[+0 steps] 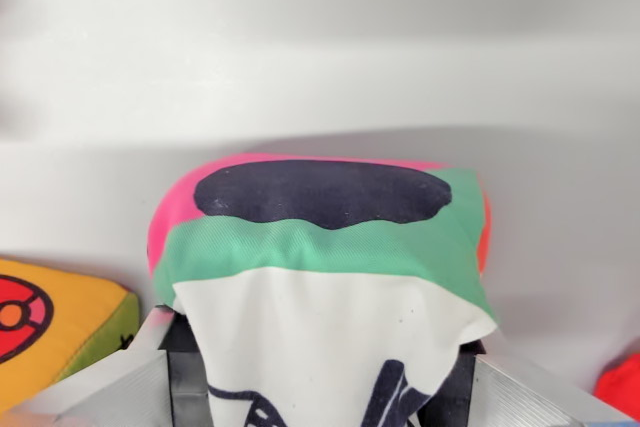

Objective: Pick an object from the bin

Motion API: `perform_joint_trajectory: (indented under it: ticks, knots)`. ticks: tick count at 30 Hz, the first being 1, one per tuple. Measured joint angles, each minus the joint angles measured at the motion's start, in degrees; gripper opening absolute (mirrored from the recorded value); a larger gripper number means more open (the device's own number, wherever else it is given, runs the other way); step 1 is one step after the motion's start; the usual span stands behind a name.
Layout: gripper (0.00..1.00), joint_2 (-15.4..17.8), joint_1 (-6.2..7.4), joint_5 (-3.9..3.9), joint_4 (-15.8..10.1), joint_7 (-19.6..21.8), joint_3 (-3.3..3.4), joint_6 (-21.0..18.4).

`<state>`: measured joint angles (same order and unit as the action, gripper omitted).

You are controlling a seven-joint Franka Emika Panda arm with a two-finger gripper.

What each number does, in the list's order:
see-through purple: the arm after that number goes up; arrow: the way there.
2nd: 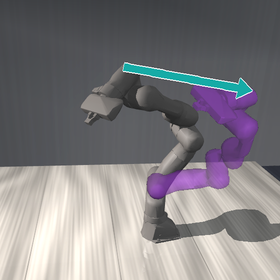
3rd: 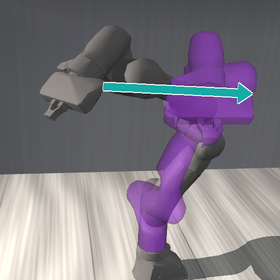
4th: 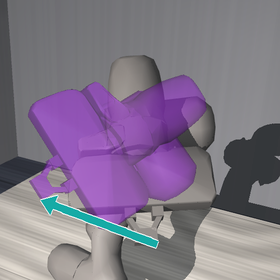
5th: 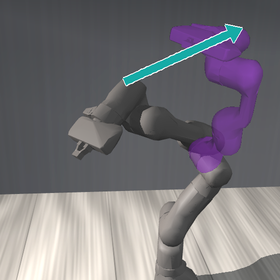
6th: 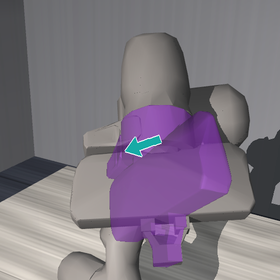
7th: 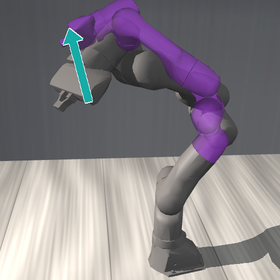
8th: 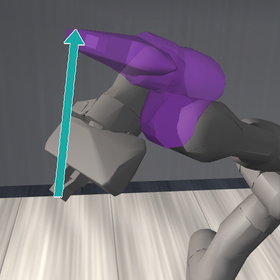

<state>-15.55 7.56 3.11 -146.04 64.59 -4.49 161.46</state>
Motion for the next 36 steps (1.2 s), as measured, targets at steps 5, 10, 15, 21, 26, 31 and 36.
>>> perform_joint_trajectory:
  ticks: [5, 10, 15, 21, 26, 31, 36]
  knots:
    - [0.00, 1.8, -0.07, -0.32, -0.2, -0.2, -0.18, -1.5]
    - [0.00, 3.9, -0.10, -0.88, -0.5, -0.6, -0.32, -3.3]
    - [0.00, 6.1, -0.10, -1.47, -0.6, -1.0, -0.41, -5.3]
    - [0.00, 9.6, -0.09, -2.21, -0.8, -1.6, -0.48, -8.6]
    - [0.00, 12.6, -0.04, -2.76, -0.8, -1.9, -0.49, -11.6]
    - [0.00, 15.4, 0.00, -3.20, -0.6, -2.2, -0.49, -14.6]
    - [0.00, 18.4, 0.03, -3.60, 0.0, -2.5, -0.49, -18.1]
